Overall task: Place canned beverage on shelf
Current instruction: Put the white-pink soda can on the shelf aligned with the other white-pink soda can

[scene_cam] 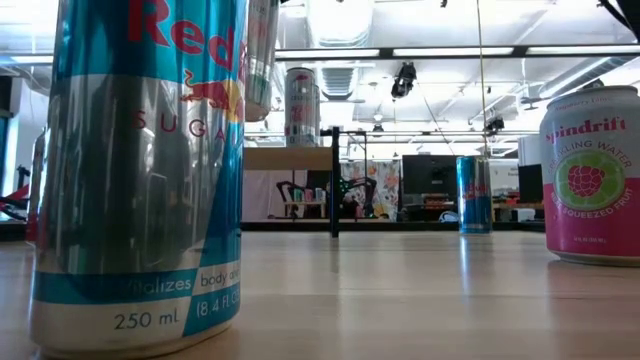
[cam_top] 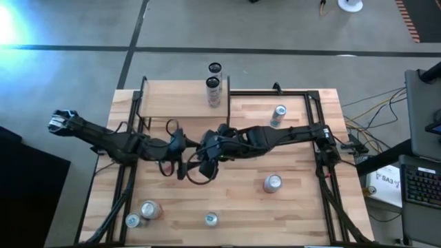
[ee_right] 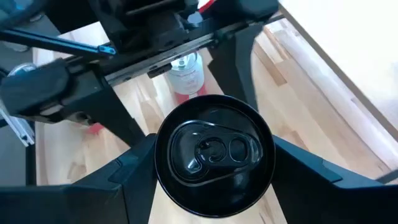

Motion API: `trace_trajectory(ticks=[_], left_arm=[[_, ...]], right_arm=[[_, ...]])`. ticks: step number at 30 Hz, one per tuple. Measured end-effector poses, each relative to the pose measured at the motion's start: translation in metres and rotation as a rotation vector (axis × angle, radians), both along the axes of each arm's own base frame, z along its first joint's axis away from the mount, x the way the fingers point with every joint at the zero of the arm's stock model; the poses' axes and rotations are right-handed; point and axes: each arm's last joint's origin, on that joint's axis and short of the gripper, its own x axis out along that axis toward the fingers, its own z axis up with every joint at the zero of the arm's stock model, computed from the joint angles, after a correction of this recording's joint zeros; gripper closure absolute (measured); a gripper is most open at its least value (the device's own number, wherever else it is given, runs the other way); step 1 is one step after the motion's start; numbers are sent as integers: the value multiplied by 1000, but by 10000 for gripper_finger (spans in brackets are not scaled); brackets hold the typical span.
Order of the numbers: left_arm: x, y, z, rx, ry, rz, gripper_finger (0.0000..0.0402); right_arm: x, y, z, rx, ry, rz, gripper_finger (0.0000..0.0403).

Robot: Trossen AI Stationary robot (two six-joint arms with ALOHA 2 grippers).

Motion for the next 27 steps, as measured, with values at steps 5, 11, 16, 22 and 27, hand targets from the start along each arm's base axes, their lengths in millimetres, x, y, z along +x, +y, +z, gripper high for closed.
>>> trace_trajectory(ticks=[5, 11, 16, 22, 27], left_arm=[[5, 2, 1, -21, -20, -69, 87], [10, 0, 0, -31, -40, -91, 94], [9, 0, 2, -33, -47, -86, 94], [7, 1, 3, -14, -45, -87, 147], [7, 1, 2, -3, -42, -89, 218]], right_arm=[[2, 1, -1, -2, -13, 22, 154], [4, 2, 2, 16, -43, 48, 154], [4, 2, 1, 23, -37, 41, 154], [4, 2, 1, 26, -37, 36, 154], [4, 2, 0, 29, -33, 31, 145]])
